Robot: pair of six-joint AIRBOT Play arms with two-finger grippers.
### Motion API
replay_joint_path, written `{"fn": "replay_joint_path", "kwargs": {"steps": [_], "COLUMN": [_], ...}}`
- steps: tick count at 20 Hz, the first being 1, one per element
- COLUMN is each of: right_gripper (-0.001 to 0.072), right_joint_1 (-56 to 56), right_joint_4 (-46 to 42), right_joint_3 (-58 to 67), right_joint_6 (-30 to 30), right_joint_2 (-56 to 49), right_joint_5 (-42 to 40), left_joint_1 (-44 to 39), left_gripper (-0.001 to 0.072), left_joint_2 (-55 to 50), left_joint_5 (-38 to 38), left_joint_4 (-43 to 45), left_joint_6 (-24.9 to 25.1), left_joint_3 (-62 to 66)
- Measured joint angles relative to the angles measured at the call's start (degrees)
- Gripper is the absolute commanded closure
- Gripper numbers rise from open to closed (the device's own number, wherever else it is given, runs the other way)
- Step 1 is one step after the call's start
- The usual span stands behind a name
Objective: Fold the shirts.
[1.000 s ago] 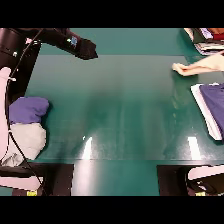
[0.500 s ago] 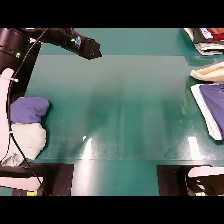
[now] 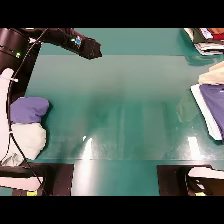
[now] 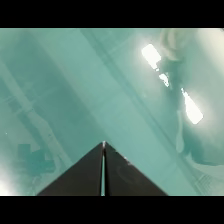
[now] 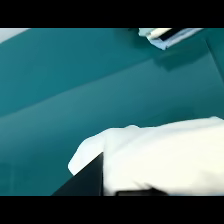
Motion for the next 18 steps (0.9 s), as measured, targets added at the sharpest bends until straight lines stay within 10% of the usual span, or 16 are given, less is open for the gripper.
{"fn": "replay_joint_path", "kwargs": {"steps": [8, 9, 11, 18], "right_gripper": [0.0693, 0.0638, 0.028, 0.0242], "right_joint_1": [-6.56, -7.85, -10.84, -21.77], "right_joint_4": [-11.89, -13.44, -15.76, -18.49], "right_joint_3": [-16.06, -19.21, -24.83, -37.75], "right_joint_6": [-0.44, -0.46, -0.46, -0.39], "right_joint_2": [7.39, 8.9, 11.93, 20.04], "right_joint_5": [6.64, 6.97, 7.32, 7.3], "left_joint_1": [0.0, 0.0, 0.0, 0.0], "left_gripper": [0.0676, 0.0676, 0.0676, 0.0676], "left_joint_2": [0.02, 0.0, 0.02, 0.02], "left_joint_5": [-1.18, -1.29, -1.38, -1.49], "left_joint_4": [-0.02, -0.02, 0.0, -0.02], "left_joint_6": [0.04, 0.04, 0.04, 0.09], "left_joint_3": [0.0, 0.0, 0.0, 0.0]}}
